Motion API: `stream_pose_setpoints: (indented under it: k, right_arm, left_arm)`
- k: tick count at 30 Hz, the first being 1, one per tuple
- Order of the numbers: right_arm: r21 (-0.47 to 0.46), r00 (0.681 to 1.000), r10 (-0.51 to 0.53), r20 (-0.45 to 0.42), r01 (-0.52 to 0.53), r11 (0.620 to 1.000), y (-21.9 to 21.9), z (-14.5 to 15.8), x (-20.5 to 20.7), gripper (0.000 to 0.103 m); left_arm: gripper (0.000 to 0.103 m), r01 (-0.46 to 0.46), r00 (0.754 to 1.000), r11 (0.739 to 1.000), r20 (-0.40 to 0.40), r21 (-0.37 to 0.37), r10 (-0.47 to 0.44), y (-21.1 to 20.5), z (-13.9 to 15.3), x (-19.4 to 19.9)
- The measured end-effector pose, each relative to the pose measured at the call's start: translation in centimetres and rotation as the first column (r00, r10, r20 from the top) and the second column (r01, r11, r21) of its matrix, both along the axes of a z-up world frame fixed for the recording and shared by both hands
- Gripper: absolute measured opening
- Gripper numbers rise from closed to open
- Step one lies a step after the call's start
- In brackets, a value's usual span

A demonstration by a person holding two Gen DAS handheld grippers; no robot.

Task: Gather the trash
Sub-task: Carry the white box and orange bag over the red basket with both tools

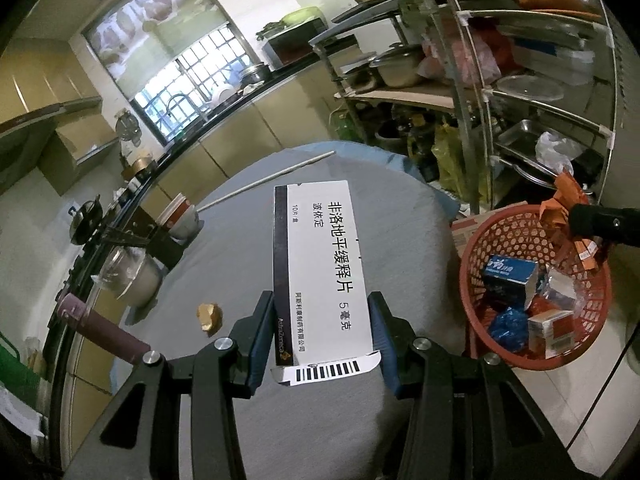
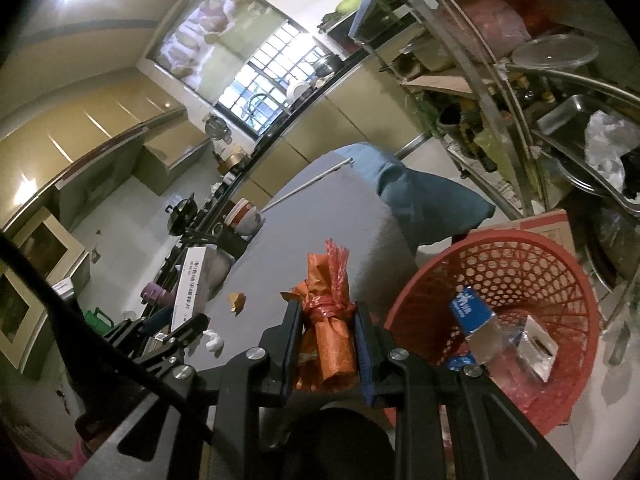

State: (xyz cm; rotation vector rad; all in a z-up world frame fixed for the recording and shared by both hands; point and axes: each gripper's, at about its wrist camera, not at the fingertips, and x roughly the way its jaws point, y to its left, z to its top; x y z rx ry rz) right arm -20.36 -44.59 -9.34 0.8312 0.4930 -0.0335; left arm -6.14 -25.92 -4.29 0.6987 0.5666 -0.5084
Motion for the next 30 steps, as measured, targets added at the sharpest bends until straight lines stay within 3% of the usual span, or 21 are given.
stream_pose_setpoints:
  k: [25, 30]
  right_arm:
    - [0.057, 0.994, -0.101, -0.04, 0.103, 0.993, -5.3, -2.3, -3.6, 0.027]
    - [0.078, 0.992, -0.122, -0.032, 0.124, 0.989, -6.0, -2.4, -4.3, 0.027]
  left_arm:
    - [0.048, 0.099, 0.995, 0.994, -0.023, 0.056, -0.098, -5.7, -1.7, -2.7]
    - [0.048, 0.146, 0.986, 0.989, -0.089, 0.038, -0.143, -6.4, -2.3, -3.1]
